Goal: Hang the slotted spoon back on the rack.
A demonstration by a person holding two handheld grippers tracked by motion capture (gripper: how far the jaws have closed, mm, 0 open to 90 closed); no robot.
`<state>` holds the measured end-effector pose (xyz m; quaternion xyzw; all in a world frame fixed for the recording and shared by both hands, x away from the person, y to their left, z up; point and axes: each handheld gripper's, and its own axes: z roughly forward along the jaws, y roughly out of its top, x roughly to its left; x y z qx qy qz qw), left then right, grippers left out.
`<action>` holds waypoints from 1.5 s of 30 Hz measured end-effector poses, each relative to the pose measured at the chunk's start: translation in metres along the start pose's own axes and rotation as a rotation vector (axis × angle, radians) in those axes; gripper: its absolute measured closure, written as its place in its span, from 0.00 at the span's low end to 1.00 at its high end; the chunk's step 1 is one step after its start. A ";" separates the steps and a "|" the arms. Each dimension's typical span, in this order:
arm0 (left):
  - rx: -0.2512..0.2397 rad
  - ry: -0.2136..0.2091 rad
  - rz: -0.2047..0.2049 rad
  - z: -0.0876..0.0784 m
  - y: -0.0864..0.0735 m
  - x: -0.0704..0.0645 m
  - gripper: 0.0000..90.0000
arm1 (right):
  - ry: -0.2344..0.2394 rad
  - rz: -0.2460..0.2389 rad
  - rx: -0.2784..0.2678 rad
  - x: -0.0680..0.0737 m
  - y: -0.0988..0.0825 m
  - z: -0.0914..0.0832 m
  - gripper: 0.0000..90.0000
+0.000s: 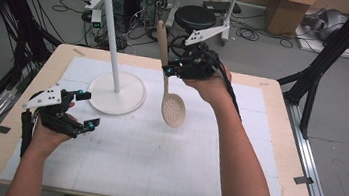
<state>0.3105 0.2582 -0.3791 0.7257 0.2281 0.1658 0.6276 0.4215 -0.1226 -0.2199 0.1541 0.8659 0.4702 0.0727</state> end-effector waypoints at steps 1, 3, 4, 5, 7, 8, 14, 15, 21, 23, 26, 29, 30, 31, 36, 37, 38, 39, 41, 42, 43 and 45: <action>-0.003 0.002 -0.001 -0.001 0.000 0.000 0.02 | -0.003 -0.002 0.001 -0.001 0.004 0.001 0.84; -0.011 0.001 -0.001 -0.002 0.001 0.001 0.02 | -0.001 -0.009 0.008 -0.004 0.011 0.002 0.84; -0.012 0.001 -0.001 -0.002 0.001 0.001 0.02 | -0.001 -0.017 0.009 -0.005 0.015 0.003 0.84; -0.013 0.002 -0.001 -0.003 0.001 0.001 0.02 | -0.002 -0.015 0.015 -0.005 0.019 0.003 0.84; -0.013 -0.002 -0.002 -0.002 0.001 0.001 0.02 | 0.019 -0.027 0.020 -0.007 0.026 0.005 0.84; -0.011 0.000 -0.001 -0.002 0.001 0.001 0.02 | 0.026 -0.031 0.019 -0.008 0.029 0.005 0.84; -0.021 -0.005 -0.001 -0.002 0.001 0.001 0.02 | 0.030 -0.046 0.013 -0.011 0.047 0.008 0.84; -0.022 -0.006 0.000 -0.003 0.002 0.001 0.02 | 0.034 -0.050 0.013 -0.012 0.050 0.009 0.84; -0.023 -0.012 0.000 -0.001 0.002 0.000 0.02 | 0.032 -0.064 0.039 -0.015 0.069 0.018 0.84; -0.021 -0.014 0.002 -0.001 0.002 0.000 0.02 | 0.032 -0.059 0.044 -0.016 0.075 0.022 0.84; -0.022 -0.011 -0.002 -0.001 0.002 0.000 0.02 | 0.023 -0.056 0.057 -0.018 0.083 0.028 0.83; -0.020 -0.011 -0.004 -0.001 0.002 0.000 0.02 | 0.021 -0.064 0.072 -0.020 0.089 0.034 0.83; -0.019 -0.013 -0.005 0.000 0.001 0.000 0.02 | 0.017 -0.068 0.078 -0.020 0.091 0.036 0.83; -0.016 -0.013 -0.003 0.000 0.001 0.000 0.02 | 0.011 -0.063 0.084 -0.021 0.093 0.037 0.83; -0.018 -0.015 -0.004 0.000 0.001 -0.001 0.02 | 0.000 -0.049 0.086 -0.025 0.102 0.042 0.83; -0.018 -0.014 -0.002 0.000 0.002 0.000 0.02 | -0.001 -0.052 0.084 -0.026 0.103 0.043 0.84; -0.020 -0.015 -0.004 0.000 0.002 0.000 0.02 | -0.003 -0.046 0.086 -0.027 0.104 0.044 0.83; -0.021 -0.014 -0.002 -0.001 0.002 0.000 0.02 | -0.003 -0.044 0.089 -0.028 0.105 0.045 0.83; -0.025 -0.013 -0.006 -0.001 0.002 0.000 0.02 | -0.008 -0.039 0.094 -0.029 0.107 0.047 0.84; -0.026 -0.013 -0.006 -0.002 0.002 0.000 0.02 | -0.003 -0.038 0.095 -0.029 0.108 0.048 0.83; -0.026 -0.013 -0.006 -0.002 0.002 0.000 0.02 | -0.005 -0.039 0.100 -0.030 0.109 0.049 0.84; -0.026 -0.014 -0.005 -0.001 0.002 0.000 0.02 | -0.010 -0.039 0.107 -0.030 0.110 0.051 0.84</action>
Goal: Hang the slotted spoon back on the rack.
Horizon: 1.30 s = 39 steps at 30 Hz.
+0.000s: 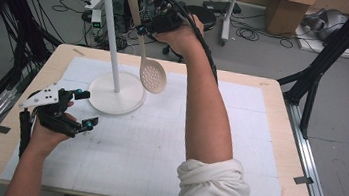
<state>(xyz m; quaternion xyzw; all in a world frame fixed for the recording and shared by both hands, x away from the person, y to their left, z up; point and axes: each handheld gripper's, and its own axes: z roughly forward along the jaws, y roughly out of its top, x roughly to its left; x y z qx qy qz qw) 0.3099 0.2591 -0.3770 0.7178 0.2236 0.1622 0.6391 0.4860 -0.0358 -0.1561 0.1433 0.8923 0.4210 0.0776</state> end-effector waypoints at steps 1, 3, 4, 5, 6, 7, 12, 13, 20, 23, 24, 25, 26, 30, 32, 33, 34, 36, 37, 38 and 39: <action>0.001 0.000 0.001 0.000 0.000 0.000 0.02 | 0.004 0.004 0.002 0.000 0.001 0.001 0.84; 0.004 0.000 0.003 0.000 0.000 0.000 0.02 | 0.000 0.003 0.003 0.000 0.002 0.003 0.84; 0.003 0.000 0.002 0.000 0.000 0.000 0.02 | 0.001 0.003 0.001 -0.001 0.003 0.004 0.83; 0.000 0.001 0.000 0.000 0.000 0.000 0.02 | 0.000 0.002 0.004 -0.001 0.003 0.004 0.84; -0.001 0.000 0.000 0.000 0.000 0.000 0.02 | 0.003 0.006 0.002 -0.002 0.003 0.005 0.84; 0.000 0.001 0.001 0.000 0.000 0.000 0.02 | -0.001 0.007 0.002 -0.003 0.003 0.006 0.83; -0.002 0.001 0.005 -0.002 0.002 0.000 0.02 | 0.004 0.011 0.003 -0.005 0.004 0.008 0.83; -0.004 0.001 0.006 -0.002 0.002 0.000 0.02 | 0.003 0.015 0.007 -0.005 0.004 0.007 0.84; -0.007 0.002 0.003 -0.002 0.002 0.000 0.02 | 0.006 0.006 0.012 -0.004 0.008 0.012 0.83; -0.005 0.001 0.005 -0.002 0.002 -0.001 0.02 | 0.008 -0.002 0.024 -0.004 0.010 0.015 0.83; -0.003 0.001 0.007 -0.002 0.002 -0.001 0.02 | 0.008 -0.002 0.022 -0.004 0.010 0.016 0.83; -0.002 0.001 0.006 -0.002 0.002 -0.001 0.02 | 0.011 -0.003 0.026 -0.003 0.012 0.017 0.83; -0.001 0.000 0.009 -0.002 0.002 -0.001 0.02 | 0.012 -0.005 0.025 -0.003 0.013 0.019 0.83; -0.001 0.003 0.006 -0.004 0.001 0.000 0.02 | 0.018 -0.002 0.021 -0.004 0.015 0.024 0.83; 0.000 0.007 0.003 -0.006 0.001 0.000 0.02 | 0.020 0.002 0.020 -0.005 0.015 0.027 0.83; 0.000 0.009 0.002 -0.006 0.000 0.001 0.02 | 0.022 0.003 0.020 -0.005 0.015 0.027 0.83; 0.002 0.010 0.003 -0.007 0.000 0.001 0.02 | 0.022 0.002 0.015 -0.006 0.015 0.028 0.83; -0.001 0.012 0.001 -0.008 0.000 0.001 0.02 | 0.022 0.001 0.016 -0.007 0.015 0.029 0.83; 0.000 0.014 0.001 -0.008 0.000 0.001 0.02 | 0.017 0.003 0.023 -0.007 0.016 0.029 0.83; -0.001 0.014 0.001 -0.008 0.000 0.001 0.02 | 0.018 0.002 0.018 -0.007 0.016 0.030 0.83; 0.000 0.015 0.002 -0.009 0.000 0.001 0.02 | 0.016 -0.002 0.020 -0.008 0.017 0.030 0.83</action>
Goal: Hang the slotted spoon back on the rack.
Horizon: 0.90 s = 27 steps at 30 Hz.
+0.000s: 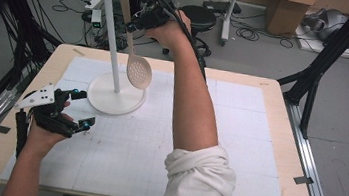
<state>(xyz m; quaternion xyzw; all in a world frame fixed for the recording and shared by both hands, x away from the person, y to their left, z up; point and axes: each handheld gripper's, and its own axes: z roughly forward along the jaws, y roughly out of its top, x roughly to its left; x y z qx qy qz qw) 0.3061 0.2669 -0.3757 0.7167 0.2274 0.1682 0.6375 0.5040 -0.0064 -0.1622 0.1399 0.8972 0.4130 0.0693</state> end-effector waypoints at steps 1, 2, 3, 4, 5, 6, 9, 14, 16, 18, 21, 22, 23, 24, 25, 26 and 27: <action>-0.001 0.000 0.000 0.000 0.000 0.000 0.02 | -0.003 0.007 0.006 0.000 0.000 0.000 0.83; -0.001 -0.001 0.001 0.000 0.000 0.000 0.02 | -0.006 0.003 0.009 0.000 0.001 0.000 0.83; -0.002 -0.001 -0.001 0.000 0.000 0.000 0.02 | -0.008 0.009 0.014 0.000 0.001 0.000 0.83; -0.001 0.000 -0.001 0.000 0.000 0.000 0.02 | -0.014 0.014 0.022 -0.001 0.002 0.000 0.83; 0.000 -0.001 -0.001 0.000 0.000 0.000 0.02 | -0.020 0.021 0.029 0.000 0.003 0.001 0.83; -0.001 -0.001 -0.001 0.000 0.000 0.000 0.02 | -0.025 0.016 0.030 -0.001 0.003 0.002 0.84; 0.001 -0.001 -0.001 0.000 0.000 0.000 0.02 | -0.022 0.022 0.031 -0.001 0.005 0.003 0.83; -0.003 -0.003 -0.003 0.000 0.000 0.000 0.02 | -0.039 0.029 0.026 -0.003 0.004 0.007 0.82; -0.006 -0.001 -0.003 -0.001 0.000 0.001 0.02 | -0.074 0.045 0.011 -0.003 0.004 0.008 0.70; -0.008 -0.004 -0.009 0.000 -0.001 0.001 0.02 | -0.082 0.051 0.022 -0.004 0.002 0.007 0.65; -0.007 -0.008 -0.011 0.001 -0.001 0.000 0.02 | -0.113 0.053 0.035 -0.002 -0.001 0.005 0.60; -0.001 -0.010 -0.006 0.002 -0.001 0.001 0.02 | -0.115 0.051 0.024 -0.001 -0.003 0.003 0.58; -0.001 -0.011 -0.006 0.002 -0.001 0.000 0.02 | -0.111 0.055 0.014 0.000 -0.005 0.002 0.57; -0.001 -0.010 -0.007 0.002 -0.001 0.000 0.02 | -0.110 0.058 0.009 0.001 -0.008 0.000 0.56; 0.000 -0.011 -0.007 0.002 -0.001 0.000 0.02 | -0.108 0.059 -0.001 0.001 -0.011 -0.002 0.55; -0.001 -0.010 -0.009 0.002 -0.001 0.000 0.02 | -0.108 0.061 -0.005 0.001 -0.014 -0.004 0.52; 0.001 -0.010 -0.008 0.002 -0.001 0.000 0.02 | -0.115 0.068 -0.014 0.001 -0.018 -0.006 0.50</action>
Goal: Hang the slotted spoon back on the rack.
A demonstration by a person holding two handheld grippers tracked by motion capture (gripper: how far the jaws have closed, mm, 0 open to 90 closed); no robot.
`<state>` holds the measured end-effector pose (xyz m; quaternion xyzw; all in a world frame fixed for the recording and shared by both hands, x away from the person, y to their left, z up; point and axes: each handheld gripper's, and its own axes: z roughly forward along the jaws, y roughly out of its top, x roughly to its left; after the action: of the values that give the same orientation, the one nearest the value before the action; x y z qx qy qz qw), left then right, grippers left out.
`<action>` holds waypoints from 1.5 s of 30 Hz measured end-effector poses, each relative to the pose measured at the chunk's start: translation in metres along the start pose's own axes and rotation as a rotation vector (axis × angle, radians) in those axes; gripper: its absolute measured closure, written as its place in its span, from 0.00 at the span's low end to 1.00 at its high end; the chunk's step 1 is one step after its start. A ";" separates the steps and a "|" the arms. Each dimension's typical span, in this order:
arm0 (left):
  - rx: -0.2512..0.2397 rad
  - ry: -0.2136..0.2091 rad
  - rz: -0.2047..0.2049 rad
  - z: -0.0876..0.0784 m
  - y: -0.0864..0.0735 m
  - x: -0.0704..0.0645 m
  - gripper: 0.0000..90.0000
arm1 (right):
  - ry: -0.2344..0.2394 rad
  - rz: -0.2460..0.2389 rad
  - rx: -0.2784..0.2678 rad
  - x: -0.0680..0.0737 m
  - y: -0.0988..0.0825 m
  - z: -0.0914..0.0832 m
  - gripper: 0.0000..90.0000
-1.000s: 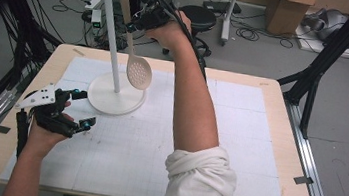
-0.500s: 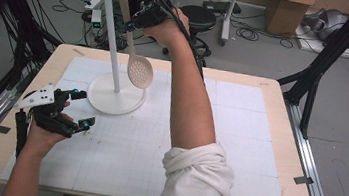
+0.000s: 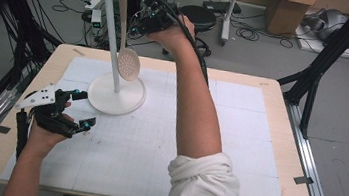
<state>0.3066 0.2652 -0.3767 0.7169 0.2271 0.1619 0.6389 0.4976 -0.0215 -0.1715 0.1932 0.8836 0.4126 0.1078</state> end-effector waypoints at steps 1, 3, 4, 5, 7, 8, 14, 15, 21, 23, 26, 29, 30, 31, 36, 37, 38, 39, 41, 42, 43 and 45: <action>-0.002 -0.001 -0.003 0.000 0.000 0.000 0.02 | -0.006 0.005 -0.013 0.000 -0.004 -0.002 0.47; 0.000 0.000 0.000 0.001 0.000 0.000 0.02 | -0.008 0.010 -0.033 0.000 -0.012 -0.007 0.45; 0.002 0.001 0.000 0.001 0.000 0.000 0.02 | -0.004 0.010 -0.042 0.001 -0.015 -0.009 0.44; 0.003 -0.001 -0.002 0.001 0.000 0.000 0.02 | 0.000 0.010 -0.053 0.001 -0.020 -0.012 0.44; 0.003 -0.002 -0.002 0.001 0.000 -0.001 0.02 | 0.014 0.011 -0.070 0.002 -0.028 -0.016 0.44; 0.003 -0.002 -0.001 0.001 0.000 -0.001 0.02 | 0.015 0.016 -0.073 0.002 -0.032 -0.019 0.43; 0.010 -0.003 -0.001 0.003 -0.001 -0.001 0.02 | 0.028 0.040 -0.118 0.003 -0.061 -0.035 0.41; 0.012 -0.005 -0.001 0.003 -0.001 -0.001 0.02 | 0.028 0.047 -0.122 0.004 -0.066 -0.038 0.41; 0.019 -0.009 0.000 0.006 -0.001 -0.002 0.02 | 0.041 0.056 -0.151 0.008 -0.095 -0.056 0.39; 0.020 -0.010 -0.001 0.007 -0.001 -0.003 0.02 | 0.042 0.055 -0.172 0.012 -0.104 -0.063 0.38; 0.022 -0.013 0.003 0.008 -0.001 -0.004 0.02 | 0.038 0.050 -0.187 0.015 -0.116 -0.072 0.37; 0.025 -0.014 0.005 0.009 -0.001 -0.004 0.02 | 0.034 0.068 -0.200 0.018 -0.131 -0.081 0.37; 0.025 -0.014 0.005 0.009 -0.001 -0.004 0.02 | 0.036 0.074 -0.208 0.018 -0.137 -0.083 0.36; 0.026 -0.013 0.004 0.008 -0.001 -0.004 0.02 | 0.038 0.079 -0.218 0.018 -0.143 -0.085 0.35; 0.032 -0.019 0.003 0.011 -0.002 -0.005 0.02 | 0.031 0.127 -0.238 0.019 -0.181 -0.088 0.33; 0.035 -0.022 0.006 0.011 -0.002 -0.005 0.02 | 0.026 0.125 -0.241 0.019 -0.186 -0.089 0.33; 0.036 -0.022 0.005 0.012 -0.002 -0.006 0.02 | 0.012 0.131 -0.244 0.020 -0.192 -0.090 0.33; 0.037 -0.024 0.005 0.012 -0.003 -0.006 0.02 | 0.004 0.128 -0.254 0.020 -0.197 -0.092 0.33; 0.041 -0.025 0.006 0.013 -0.003 -0.006 0.02 | -0.002 0.140 -0.269 0.023 -0.208 -0.095 0.31; 0.041 -0.027 0.006 0.013 -0.003 -0.006 0.02 | -0.009 0.145 -0.279 0.024 -0.213 -0.097 0.31; 0.040 -0.026 0.004 0.013 -0.003 -0.006 0.02 | -0.012 0.146 -0.289 0.026 -0.218 -0.099 0.30; 0.044 -0.026 0.005 0.013 -0.004 -0.006 0.02 | -0.020 0.148 -0.306 0.030 -0.227 -0.103 0.30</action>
<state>0.3084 0.2512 -0.3820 0.7334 0.2205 0.1494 0.6254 0.3768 -0.2120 -0.2824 0.2435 0.7927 0.5470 0.1141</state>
